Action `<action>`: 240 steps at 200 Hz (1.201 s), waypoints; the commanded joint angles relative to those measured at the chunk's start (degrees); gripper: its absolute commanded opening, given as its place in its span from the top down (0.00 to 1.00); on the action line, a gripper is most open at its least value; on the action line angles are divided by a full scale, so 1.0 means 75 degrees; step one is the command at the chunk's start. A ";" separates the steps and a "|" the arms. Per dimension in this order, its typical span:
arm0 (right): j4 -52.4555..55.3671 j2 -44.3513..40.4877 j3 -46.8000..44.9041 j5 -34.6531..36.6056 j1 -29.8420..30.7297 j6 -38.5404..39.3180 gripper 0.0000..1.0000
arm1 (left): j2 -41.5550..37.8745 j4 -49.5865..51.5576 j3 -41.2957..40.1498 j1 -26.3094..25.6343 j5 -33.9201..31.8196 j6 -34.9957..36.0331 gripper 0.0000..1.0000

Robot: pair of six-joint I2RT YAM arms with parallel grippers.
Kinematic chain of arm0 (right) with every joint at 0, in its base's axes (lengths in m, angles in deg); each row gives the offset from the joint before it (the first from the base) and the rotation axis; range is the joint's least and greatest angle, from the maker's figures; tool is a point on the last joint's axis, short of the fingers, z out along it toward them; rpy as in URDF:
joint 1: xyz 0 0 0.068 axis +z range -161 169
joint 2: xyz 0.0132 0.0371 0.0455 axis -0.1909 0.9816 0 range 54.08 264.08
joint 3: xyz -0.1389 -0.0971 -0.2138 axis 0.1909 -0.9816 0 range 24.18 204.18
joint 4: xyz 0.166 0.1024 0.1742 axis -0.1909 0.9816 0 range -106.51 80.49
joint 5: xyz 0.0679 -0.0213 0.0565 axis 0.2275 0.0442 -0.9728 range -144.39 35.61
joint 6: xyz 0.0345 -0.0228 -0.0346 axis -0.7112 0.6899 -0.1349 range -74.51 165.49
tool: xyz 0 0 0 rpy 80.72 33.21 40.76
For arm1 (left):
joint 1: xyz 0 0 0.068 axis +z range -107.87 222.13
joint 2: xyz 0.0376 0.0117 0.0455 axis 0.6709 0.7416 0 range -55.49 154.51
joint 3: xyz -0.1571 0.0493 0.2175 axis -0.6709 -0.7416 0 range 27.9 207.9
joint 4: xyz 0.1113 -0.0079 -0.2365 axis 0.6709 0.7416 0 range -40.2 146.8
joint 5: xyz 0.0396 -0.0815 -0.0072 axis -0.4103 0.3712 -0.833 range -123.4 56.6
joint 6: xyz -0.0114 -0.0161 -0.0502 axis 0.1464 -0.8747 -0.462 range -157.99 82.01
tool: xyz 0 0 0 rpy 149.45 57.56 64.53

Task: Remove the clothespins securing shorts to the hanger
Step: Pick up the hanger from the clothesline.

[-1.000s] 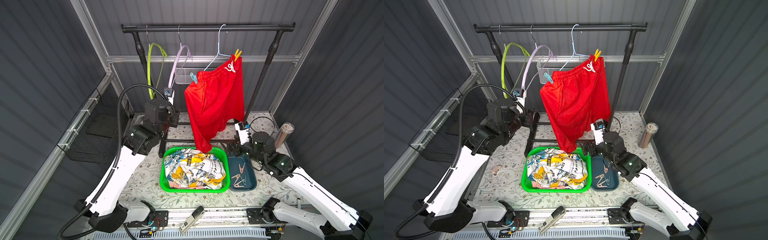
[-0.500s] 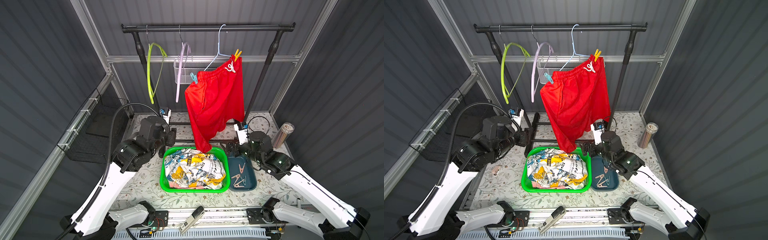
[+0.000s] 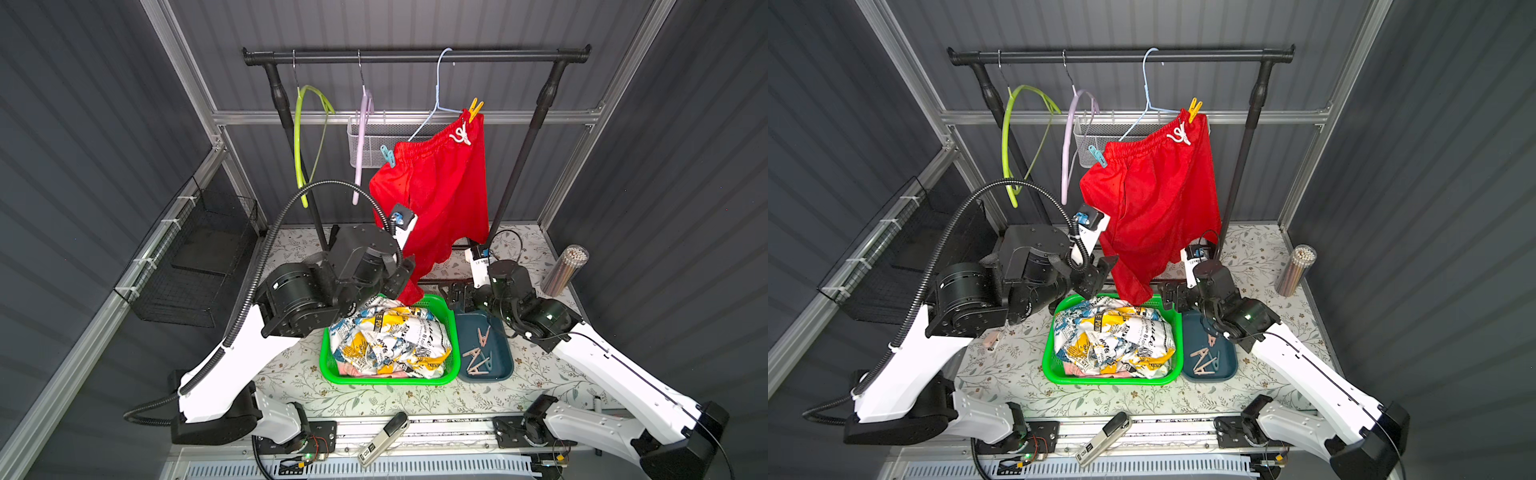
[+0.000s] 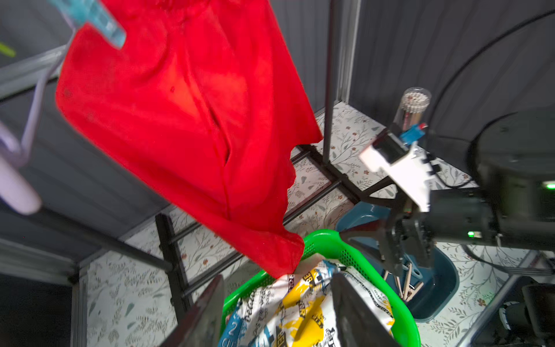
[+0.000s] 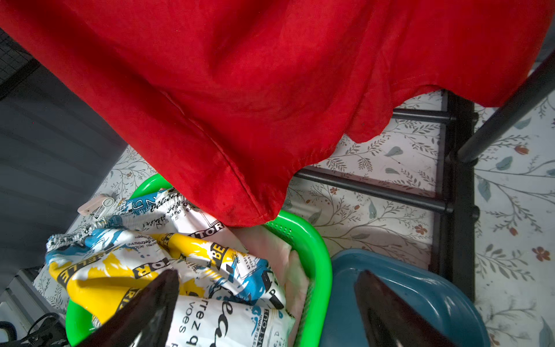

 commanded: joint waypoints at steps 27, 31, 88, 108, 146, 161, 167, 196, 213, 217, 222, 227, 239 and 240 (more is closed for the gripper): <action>-0.0003 -0.0411 -0.0429 0.0026 -0.0034 -0.0200 0.07 | 0.0415 -0.0900 0.0750 0.0125 -0.0654 0.2213 0.31; -0.0029 -0.0440 -0.0461 0.0025 -0.0031 -0.0191 0.07 | 0.0550 -0.0771 0.1021 0.0151 -0.0668 0.2234 0.31; -0.0193 -0.0481 -0.0522 -0.0113 -0.0034 -0.0007 0.07 | 0.1105 -0.0492 0.2134 0.2028 0.1078 0.2093 0.31; -0.0194 -0.0503 -0.0505 -0.0122 -0.0032 0.0111 0.07 | 0.1443 -0.0416 0.2475 0.2541 0.1742 0.2075 0.32; -0.0194 -0.0602 -0.0557 -0.0052 -0.0034 0.0185 0.07 | 0.1949 -0.0558 0.2943 0.3363 0.2511 0.2112 0.32; -0.0193 -0.0654 -0.0615 -0.0047 -0.0028 0.0209 0.07 | 0.2044 -0.0697 0.2997 0.3571 0.2674 0.2157 0.32; -0.0194 -0.0656 -0.0631 -0.0037 -0.0033 0.0228 0.06 | 0.2081 -0.0727 0.3031 0.3647 0.2736 0.2181 0.32; -0.0193 -0.0632 -0.0645 -0.0022 -0.0031 0.0256 0.07 | 0.2123 -0.1010 0.2897 0.3856 0.2897 0.2399 0.31; -0.0435 -0.0588 -0.0678 -0.0034 -0.0028 0.0256 0.07 | 0.2154 -0.1114 0.2851 0.3933 0.3004 0.2475 0.31; -0.0449 -0.0577 -0.0680 -0.0034 -0.0033 0.0256 0.07 | 0.2165 -0.1135 0.2851 0.3948 0.3034 0.2475 0.31; -0.0461 -0.0557 -0.0692 -0.0034 -0.0034 0.0256 0.07 | 0.2176 -0.1150 0.2851 0.3973 0.3116 0.2484 0.31; -0.0462 -0.0542 -0.0692 -0.0034 -0.0034 0.0256 0.07 | 0.2192 -0.1171 0.2851 0.4002 0.3247 0.2487 0.31; -0.0474 -0.0483 -0.0681 -0.0054 -0.0039 0.0267 0.07 | 0.2222 -0.1203 0.2839 0.4028 0.3615 0.2522 0.32; -0.0480 -0.0482 -0.0681 -0.0056 -0.0037 0.0273 0.07 | 0.2225 -0.1207 0.2839 0.4025 0.3652 0.2522 0.33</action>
